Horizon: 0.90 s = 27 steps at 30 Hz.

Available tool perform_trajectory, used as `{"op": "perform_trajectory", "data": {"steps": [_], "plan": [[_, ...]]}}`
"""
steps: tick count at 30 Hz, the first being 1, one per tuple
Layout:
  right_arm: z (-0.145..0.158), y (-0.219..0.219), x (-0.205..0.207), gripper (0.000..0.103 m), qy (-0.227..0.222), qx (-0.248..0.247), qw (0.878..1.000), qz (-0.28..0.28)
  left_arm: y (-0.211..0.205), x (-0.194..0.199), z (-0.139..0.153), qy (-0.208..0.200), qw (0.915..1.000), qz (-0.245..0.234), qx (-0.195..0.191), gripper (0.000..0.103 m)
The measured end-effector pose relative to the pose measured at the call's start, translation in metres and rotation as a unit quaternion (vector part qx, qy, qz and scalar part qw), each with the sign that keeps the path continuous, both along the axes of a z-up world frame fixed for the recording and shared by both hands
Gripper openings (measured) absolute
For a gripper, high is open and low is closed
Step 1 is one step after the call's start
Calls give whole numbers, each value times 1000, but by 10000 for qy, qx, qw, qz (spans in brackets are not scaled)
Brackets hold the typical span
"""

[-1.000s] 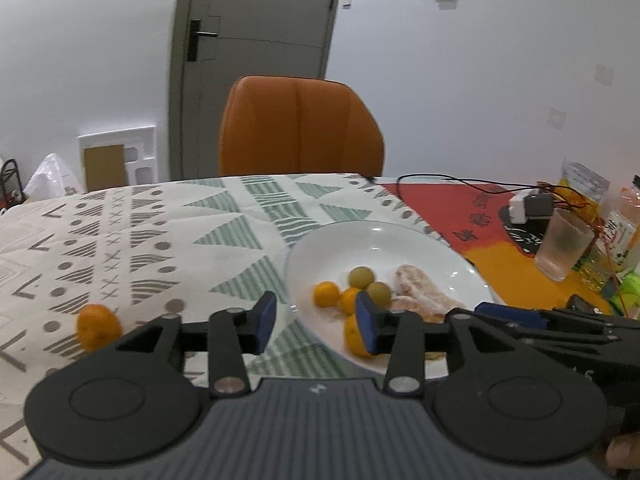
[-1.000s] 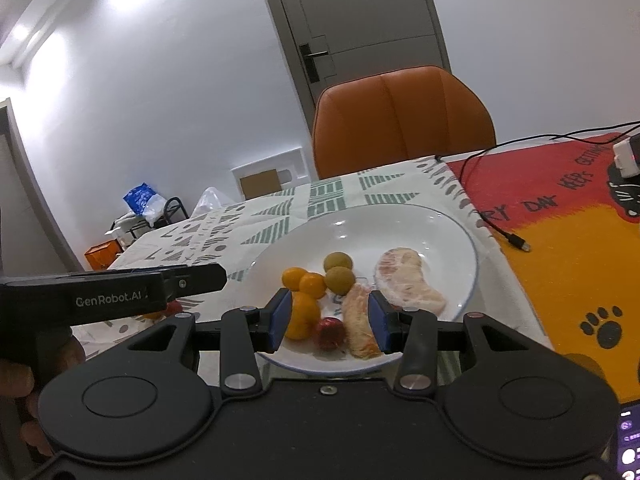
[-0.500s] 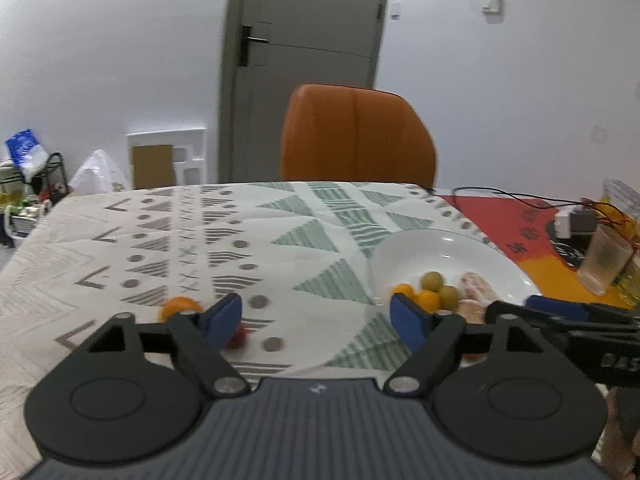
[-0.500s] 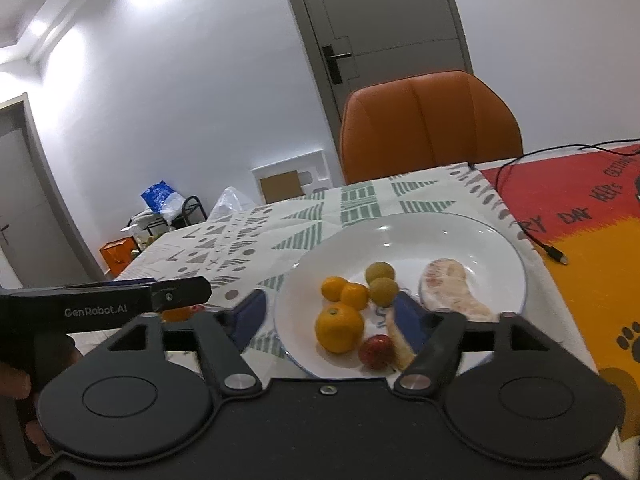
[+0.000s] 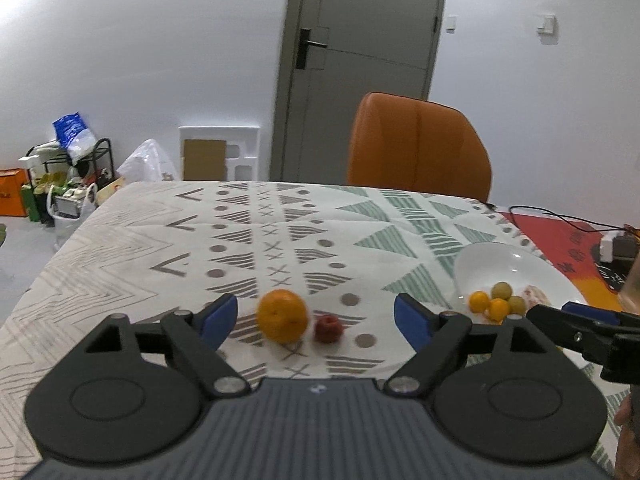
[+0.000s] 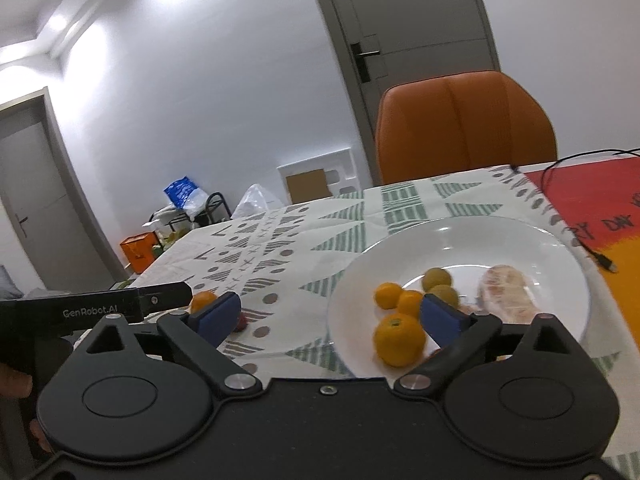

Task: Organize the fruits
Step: 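Move both open grippers back toward the orange and red apple on the cloth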

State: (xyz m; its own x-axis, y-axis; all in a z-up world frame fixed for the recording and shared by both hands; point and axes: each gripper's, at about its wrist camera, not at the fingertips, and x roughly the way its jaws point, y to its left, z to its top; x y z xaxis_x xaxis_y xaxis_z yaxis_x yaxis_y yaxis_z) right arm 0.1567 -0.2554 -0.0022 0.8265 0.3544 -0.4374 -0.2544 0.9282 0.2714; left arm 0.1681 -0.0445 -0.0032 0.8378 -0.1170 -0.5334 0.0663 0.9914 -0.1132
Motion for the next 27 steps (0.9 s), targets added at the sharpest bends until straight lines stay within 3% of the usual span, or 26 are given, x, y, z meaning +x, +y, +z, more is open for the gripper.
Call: {"op": "perform_trajectory", "data": {"steps": [18,23,27], "plan": [[-4,41,16,95,111,-140,9986,499,41,3,-11,126,9992,287,-234,84],[-6,49,23,82,172,-186,9978,620,47,6,-14,154,9989,336,-299,82],[-9,57,27,79,212,-259,9971,679,48,10,-17,167,9987,323,-370,81]]}}
